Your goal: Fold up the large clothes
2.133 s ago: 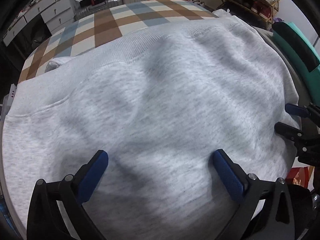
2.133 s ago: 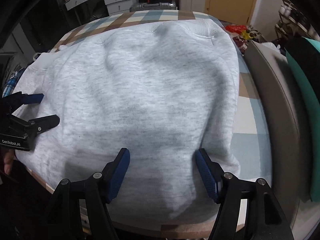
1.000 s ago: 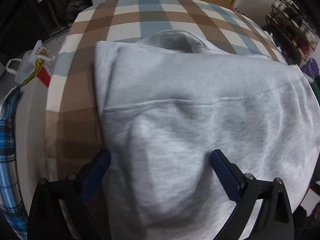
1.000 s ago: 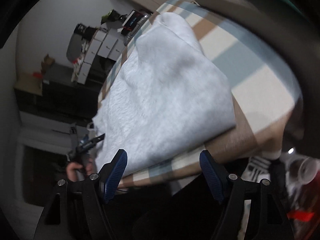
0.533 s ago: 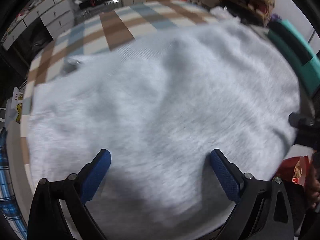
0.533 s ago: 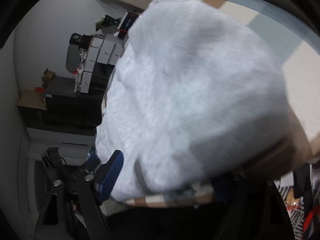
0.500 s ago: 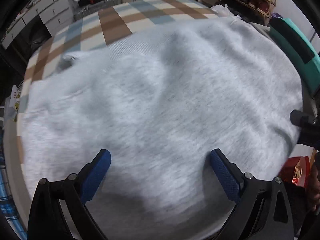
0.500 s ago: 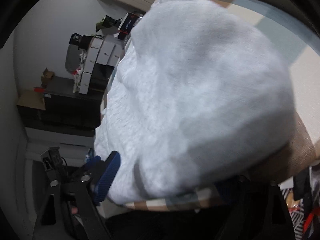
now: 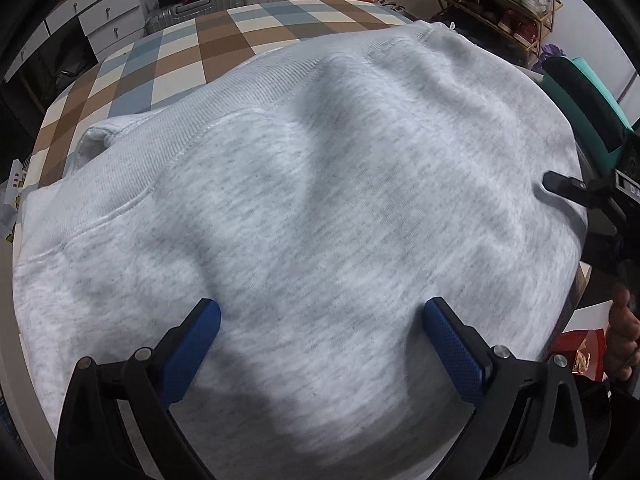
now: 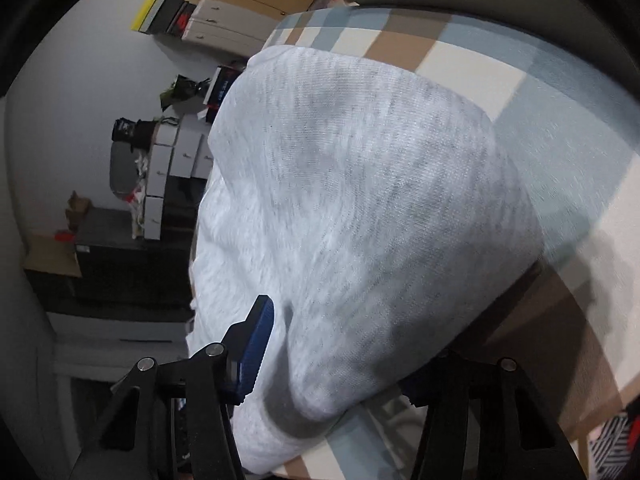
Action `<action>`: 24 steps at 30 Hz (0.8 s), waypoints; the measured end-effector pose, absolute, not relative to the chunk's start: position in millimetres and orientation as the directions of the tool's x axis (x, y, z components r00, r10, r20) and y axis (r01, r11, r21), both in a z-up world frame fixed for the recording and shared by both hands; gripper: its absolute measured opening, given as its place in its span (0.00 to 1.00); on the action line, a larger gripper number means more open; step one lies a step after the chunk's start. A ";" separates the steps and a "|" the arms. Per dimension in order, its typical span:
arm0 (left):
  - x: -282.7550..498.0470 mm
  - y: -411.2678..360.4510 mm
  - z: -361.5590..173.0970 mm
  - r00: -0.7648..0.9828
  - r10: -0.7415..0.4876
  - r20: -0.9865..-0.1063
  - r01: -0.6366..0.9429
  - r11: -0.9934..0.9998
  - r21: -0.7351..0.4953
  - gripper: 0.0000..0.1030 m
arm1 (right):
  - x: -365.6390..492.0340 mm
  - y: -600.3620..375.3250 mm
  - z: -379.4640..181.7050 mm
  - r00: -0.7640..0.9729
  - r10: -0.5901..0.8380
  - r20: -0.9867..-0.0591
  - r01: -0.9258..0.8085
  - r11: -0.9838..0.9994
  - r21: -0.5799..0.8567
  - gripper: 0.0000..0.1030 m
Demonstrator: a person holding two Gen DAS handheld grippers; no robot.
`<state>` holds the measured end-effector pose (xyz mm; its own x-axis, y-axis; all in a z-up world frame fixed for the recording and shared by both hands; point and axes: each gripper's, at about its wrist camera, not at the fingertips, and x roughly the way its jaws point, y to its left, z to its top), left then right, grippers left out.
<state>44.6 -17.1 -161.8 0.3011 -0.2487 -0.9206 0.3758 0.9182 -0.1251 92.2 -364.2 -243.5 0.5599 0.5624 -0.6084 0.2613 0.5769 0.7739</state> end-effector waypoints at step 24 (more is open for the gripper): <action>61.8 -155.7 -158.7 0.260 -0.321 -0.911 0.713 0.700 -0.044 0.97 | 40.8 -325.2 -133.2 0.851 0.170 -0.497 -0.120 0.984 0.133 0.12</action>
<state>61.8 -155.7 -158.7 0.2599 -0.3214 -0.9106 0.7127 0.7001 -0.0437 40.8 -325.2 -133.2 0.8511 0.1704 -0.4965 -0.1196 0.9839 0.1327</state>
